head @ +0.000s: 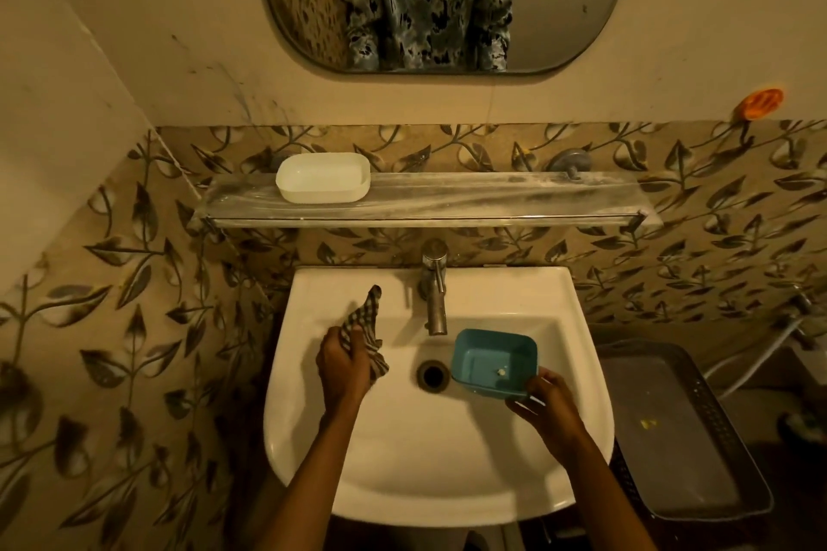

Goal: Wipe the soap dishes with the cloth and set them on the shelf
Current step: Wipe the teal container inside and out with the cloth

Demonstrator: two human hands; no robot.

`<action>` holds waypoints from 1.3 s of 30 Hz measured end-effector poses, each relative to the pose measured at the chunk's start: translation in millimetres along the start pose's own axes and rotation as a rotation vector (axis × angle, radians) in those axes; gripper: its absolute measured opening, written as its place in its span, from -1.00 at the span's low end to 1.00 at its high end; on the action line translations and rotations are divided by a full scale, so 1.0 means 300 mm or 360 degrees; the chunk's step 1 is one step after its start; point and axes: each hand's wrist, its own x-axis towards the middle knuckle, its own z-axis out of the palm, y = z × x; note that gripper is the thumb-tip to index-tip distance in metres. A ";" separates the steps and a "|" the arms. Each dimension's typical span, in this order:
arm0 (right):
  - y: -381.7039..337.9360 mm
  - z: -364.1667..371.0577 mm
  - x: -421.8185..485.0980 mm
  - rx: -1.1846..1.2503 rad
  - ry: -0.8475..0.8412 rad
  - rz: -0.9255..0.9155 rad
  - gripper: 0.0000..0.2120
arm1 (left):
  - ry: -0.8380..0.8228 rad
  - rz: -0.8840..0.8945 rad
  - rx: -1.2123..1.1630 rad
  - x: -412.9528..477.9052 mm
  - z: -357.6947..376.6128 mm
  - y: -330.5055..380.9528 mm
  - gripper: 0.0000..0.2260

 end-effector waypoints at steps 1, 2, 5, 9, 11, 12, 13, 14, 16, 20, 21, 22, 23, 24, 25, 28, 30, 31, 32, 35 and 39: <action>0.008 0.002 -0.010 -0.0029 -0.0041 0.0029 -0.53 | -0.0045 0.0002 -0.0022 -0.018 -0.006 -0.004 -0.81; 0.016 0.005 -0.019 -0.0052 -0.0079 0.0052 -0.49 | -0.0088 0.0008 -0.0038 -0.037 -0.012 -0.005 -0.82; 0.030 0.020 -0.042 -0.0169 -0.0198 0.0076 -0.36 | -0.0248 0.0026 -0.0049 -0.088 -0.026 -0.002 -0.86; 0.049 0.050 -0.062 -0.0367 -0.0334 0.0002 -0.40 | -0.0467 0.0076 0.0017 -0.157 -0.051 0.019 -0.90; 0.056 0.072 -0.076 -0.0464 -0.0353 -0.0055 -0.49 | -0.0591 0.0124 0.0076 -0.188 -0.062 0.038 -0.82; 0.060 0.082 -0.081 -0.0491 -0.0350 -0.0087 -0.53 | -0.0646 0.0163 0.0136 -0.203 -0.064 0.049 -0.78; 0.066 0.090 -0.084 -0.0510 -0.0348 -0.0129 -0.55 | -0.0698 0.0208 0.0193 -0.218 -0.065 0.061 -0.79; 0.074 0.097 -0.086 -0.0529 -0.0349 -0.0179 -0.58 | -0.0745 0.0246 0.0238 -0.234 -0.064 0.072 -0.82; 0.096 0.109 -0.090 -0.0591 -0.0343 -0.0293 -0.56 | -0.0806 0.0287 0.0319 -0.266 -0.053 0.092 -0.83; 0.131 0.124 -0.097 -0.0621 -0.0332 -0.0420 -0.42 | -0.0809 0.0119 0.0563 -0.316 0.013 0.113 -0.70; 0.135 0.128 -0.101 -0.0615 -0.0343 -0.0435 -0.44 | -0.0793 0.0048 0.0600 -0.323 0.031 0.121 -0.69; 0.138 0.131 -0.105 -0.0628 -0.0355 -0.0460 -0.46 | -0.0781 -0.0019 0.0615 -0.324 0.049 0.129 -0.68; 0.140 0.133 -0.108 -0.0667 -0.0361 -0.0503 -0.49 | -0.0773 -0.0088 0.0612 -0.320 0.062 0.139 -0.67; 0.140 0.134 -0.113 -0.0710 -0.0365 -0.0557 -0.52 | -0.0763 -0.0157 0.0589 -0.310 0.075 0.147 -0.67; 0.140 0.133 -0.118 -0.0746 -0.0372 -0.0610 -0.53 | -0.0762 -0.0212 0.0551 -0.297 0.084 0.156 -0.67; 0.132 0.138 -0.130 -0.0811 -0.0474 -0.0754 -0.53 | -0.0825 -0.0237 0.0458 -0.264 0.111 0.167 -0.72; 0.129 0.152 -0.137 -0.0837 -0.0577 -0.0817 -0.49 | -0.0826 -0.0243 0.0428 -0.264 0.123 0.174 -0.75; 0.126 0.162 -0.138 -0.0826 -0.0614 -0.0813 -0.47 | -0.0831 -0.0249 0.0402 -0.266 0.127 0.178 -0.75; 0.121 0.171 -0.138 -0.0809 -0.0633 -0.0803 -0.45 | -0.0853 -0.0257 0.0369 -0.267 0.130 0.180 -0.76; 0.098 0.188 -0.133 -0.0772 -0.0658 -0.0740 -0.43 | -0.1020 -0.0236 0.0357 -0.275 0.147 0.190 -0.81; 0.073 0.188 -0.107 -0.0746 -0.0714 -0.0574 -0.39 | -0.1295 -0.0165 0.0375 -0.290 0.160 0.215 -0.79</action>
